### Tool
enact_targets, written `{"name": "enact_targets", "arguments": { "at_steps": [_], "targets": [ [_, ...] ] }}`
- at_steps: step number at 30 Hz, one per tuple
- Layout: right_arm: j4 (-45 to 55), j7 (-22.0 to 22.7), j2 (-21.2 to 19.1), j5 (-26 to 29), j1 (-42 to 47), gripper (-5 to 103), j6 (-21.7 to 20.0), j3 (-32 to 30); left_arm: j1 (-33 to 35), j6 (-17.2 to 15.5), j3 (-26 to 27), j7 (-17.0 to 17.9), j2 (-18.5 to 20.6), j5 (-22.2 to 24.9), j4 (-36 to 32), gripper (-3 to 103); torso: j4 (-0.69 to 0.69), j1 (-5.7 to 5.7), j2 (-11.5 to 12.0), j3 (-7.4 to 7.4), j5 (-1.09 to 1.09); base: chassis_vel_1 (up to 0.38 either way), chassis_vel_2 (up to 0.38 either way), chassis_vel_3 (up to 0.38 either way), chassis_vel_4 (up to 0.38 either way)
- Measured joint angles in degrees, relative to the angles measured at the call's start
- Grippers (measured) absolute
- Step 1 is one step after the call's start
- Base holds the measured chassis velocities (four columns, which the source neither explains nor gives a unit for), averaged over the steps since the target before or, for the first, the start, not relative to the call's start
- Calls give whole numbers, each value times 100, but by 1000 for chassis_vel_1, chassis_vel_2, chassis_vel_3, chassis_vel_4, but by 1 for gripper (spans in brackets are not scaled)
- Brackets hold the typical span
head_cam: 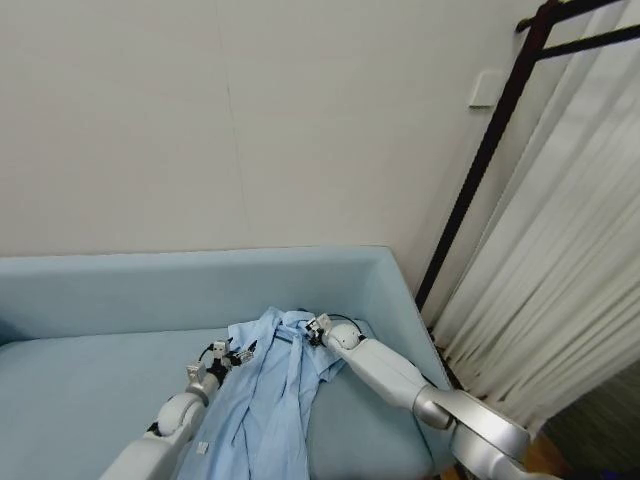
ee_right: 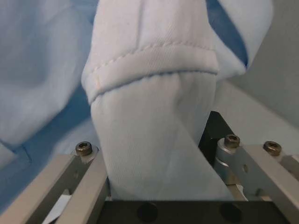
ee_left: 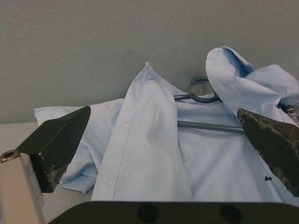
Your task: Pick up the clothes from the sofa and hang them on the clothes hanger.
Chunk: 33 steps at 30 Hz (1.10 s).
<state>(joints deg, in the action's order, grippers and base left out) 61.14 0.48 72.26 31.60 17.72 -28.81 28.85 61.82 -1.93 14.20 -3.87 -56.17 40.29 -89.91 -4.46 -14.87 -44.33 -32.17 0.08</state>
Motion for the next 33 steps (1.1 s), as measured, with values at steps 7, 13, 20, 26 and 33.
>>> {"name": "enact_targets", "arguments": {
  "at_steps": [7,13,20,26,33],
  "targets": [
    [1055,283,-400,-697,378,7,296,-24,29,-6,34,10,78,28,-61,100,-1,0,0,1,0,0,0,0,0],
    [1198,392,-450,-847,430,1,431,38,57,-33,40,31,139,51,-192,100,-1,0,0,1,0,0,0,0,0],
    [537,197,-186,421,102,-2,-22,101,81,-48,58,51,191,84,-280,100,1,0,0,1,0,0,0,0,0],
    [90,225,-81,2003,-81,19,-1060,-79,67,-45,67,29,163,99,-255,100,-1,1,0,1,0,0,0,0,0],
    [622,167,-441,2136,13,46,-1311,-83,78,-6,91,-22,123,99,-172,100,-1,0,0,1,0,0,0,0,0]
  ]
}}
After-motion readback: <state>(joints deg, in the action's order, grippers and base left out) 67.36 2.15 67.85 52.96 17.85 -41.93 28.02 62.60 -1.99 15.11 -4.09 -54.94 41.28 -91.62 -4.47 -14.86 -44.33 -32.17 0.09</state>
